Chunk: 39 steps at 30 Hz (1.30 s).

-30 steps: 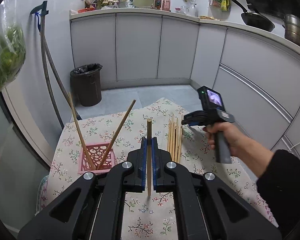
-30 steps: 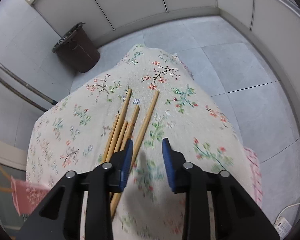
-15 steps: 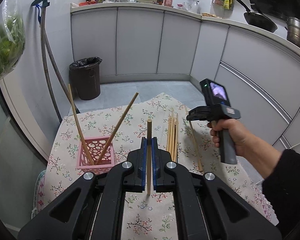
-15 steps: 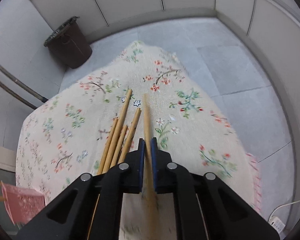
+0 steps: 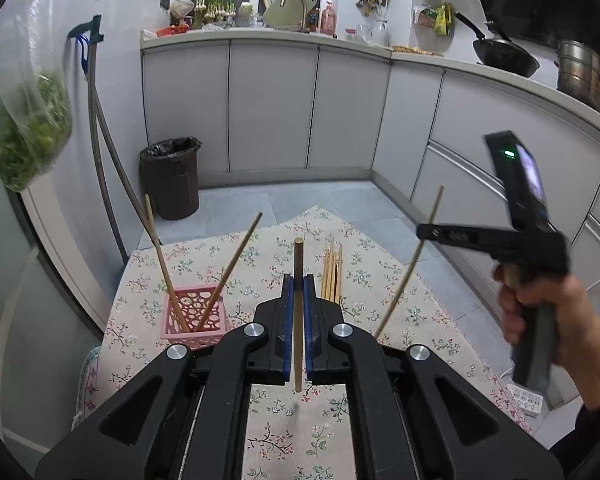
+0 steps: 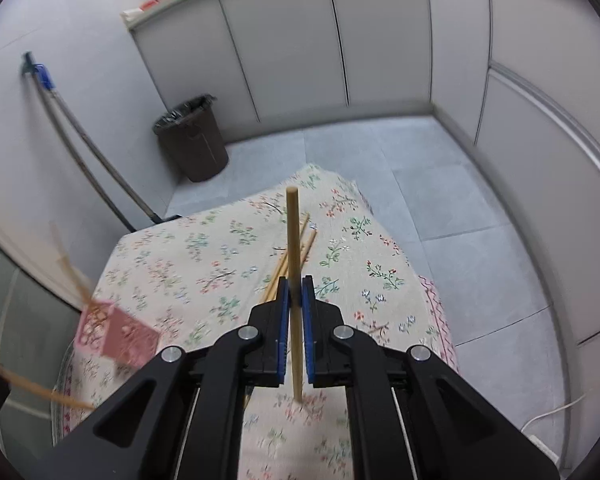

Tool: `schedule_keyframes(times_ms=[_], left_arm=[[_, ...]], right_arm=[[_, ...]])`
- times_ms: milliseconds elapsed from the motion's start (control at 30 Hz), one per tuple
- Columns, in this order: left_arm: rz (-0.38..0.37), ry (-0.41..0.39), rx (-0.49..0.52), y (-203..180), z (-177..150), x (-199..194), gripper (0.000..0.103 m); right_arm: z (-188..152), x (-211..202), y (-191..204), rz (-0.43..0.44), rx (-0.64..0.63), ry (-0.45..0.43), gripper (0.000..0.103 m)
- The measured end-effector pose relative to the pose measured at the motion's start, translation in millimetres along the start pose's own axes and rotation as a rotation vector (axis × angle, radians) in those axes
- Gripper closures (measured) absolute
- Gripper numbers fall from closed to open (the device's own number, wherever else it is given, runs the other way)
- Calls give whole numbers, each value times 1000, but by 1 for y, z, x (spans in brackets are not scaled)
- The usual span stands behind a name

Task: Organize utensils
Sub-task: 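Lower the left gripper's chopstick into the pink basket and open it while the right gripper carries its chopstick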

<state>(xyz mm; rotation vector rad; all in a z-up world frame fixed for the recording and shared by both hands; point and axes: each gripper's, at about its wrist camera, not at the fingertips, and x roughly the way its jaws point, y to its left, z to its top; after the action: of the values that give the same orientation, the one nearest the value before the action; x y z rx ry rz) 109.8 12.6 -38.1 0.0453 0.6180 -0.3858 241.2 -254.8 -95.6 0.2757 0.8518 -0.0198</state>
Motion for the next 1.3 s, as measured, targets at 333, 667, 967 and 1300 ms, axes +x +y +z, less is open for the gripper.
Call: schedule_keyframes(times_ms=[333, 667, 967, 1300], left_arm=[[122, -200, -3, 17, 18, -56, 99], [235, -347, -76, 45, 22, -60, 99], [260, -318, -98, 62, 23, -14, 100], [249, -253, -181, 79, 21, 19, 103]], right_arm=[[-33, -88, 50, 87, -124, -155, 97], [-29, -123, 103, 237, -163, -260, 97], [-31, -98, 115, 260, -128, -230, 97], [-29, -80, 111, 273, -83, -198, 97]])
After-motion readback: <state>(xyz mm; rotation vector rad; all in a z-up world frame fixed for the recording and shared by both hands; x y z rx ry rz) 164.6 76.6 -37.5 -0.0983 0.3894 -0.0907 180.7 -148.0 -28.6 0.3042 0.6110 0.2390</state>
